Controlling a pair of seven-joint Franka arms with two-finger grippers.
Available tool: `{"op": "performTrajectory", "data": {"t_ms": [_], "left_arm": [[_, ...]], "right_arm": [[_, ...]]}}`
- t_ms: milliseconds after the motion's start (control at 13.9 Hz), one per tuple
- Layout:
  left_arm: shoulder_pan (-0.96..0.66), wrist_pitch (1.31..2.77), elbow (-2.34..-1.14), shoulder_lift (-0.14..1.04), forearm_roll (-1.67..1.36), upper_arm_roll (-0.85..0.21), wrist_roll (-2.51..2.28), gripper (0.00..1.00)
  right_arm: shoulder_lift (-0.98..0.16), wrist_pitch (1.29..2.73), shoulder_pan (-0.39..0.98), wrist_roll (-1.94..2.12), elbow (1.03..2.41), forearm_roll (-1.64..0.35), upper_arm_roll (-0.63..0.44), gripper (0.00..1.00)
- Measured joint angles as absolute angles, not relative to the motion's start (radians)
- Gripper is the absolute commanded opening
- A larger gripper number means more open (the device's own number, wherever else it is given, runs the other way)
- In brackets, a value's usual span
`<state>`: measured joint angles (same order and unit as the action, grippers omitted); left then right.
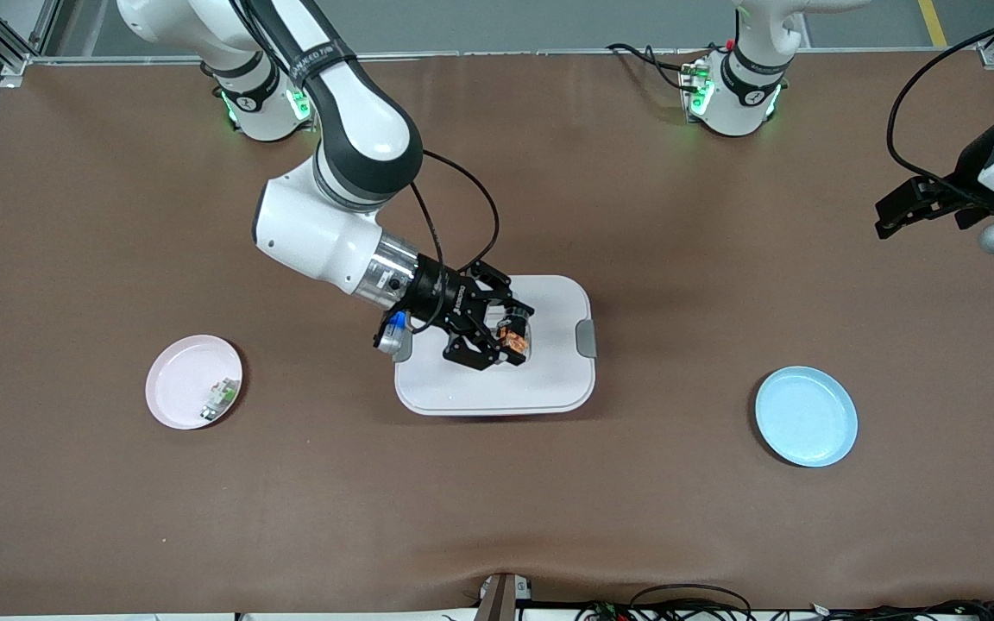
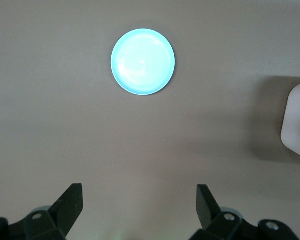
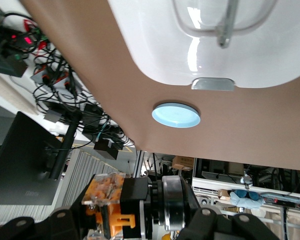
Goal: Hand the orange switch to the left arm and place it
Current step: 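Lift the switch block with the right gripper over the white box, then reach the left gripper to the switch block held by the right gripper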
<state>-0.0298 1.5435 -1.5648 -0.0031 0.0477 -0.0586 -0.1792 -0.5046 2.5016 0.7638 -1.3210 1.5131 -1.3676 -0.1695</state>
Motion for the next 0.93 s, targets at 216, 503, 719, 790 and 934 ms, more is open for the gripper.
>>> {"op": "performTrajectory", "data": {"t_ms": [216, 503, 719, 790, 934], "left_arm": [[-0.031, 1.543, -1.565, -0.003, 0.048, -0.06, -0.179, 1.0], [-0.038, 1.542, -1.565, 0.015, -0.052, -0.062, -0.18, 1.0], [-0.045, 1.542, -1.565, 0.037, -0.159, -0.071, -0.18, 1.0], [-0.054, 1.543, -1.564, 0.042, -0.177, -0.082, -0.18, 1.0], [-0.086, 1.543, -1.564, 0.055, -0.21, -0.111, -0.183, 1.0]], "right_arm": [[-0.502, 2.444, 0.766, -1.403, 1.515, -1.311, -0.169, 0.05], [-0.467, 2.431, 0.781, -1.428, 1.555, -1.303, -0.169, 0.05], [-0.425, 2.429, 0.787, -1.443, 1.598, -1.299, -0.169, 0.05], [-0.418, 2.429, 0.787, -1.444, 1.605, -1.298, -0.17, 0.05], [-0.414, 2.426, 0.788, -1.444, 1.611, -1.298, -0.17, 0.05]]}}
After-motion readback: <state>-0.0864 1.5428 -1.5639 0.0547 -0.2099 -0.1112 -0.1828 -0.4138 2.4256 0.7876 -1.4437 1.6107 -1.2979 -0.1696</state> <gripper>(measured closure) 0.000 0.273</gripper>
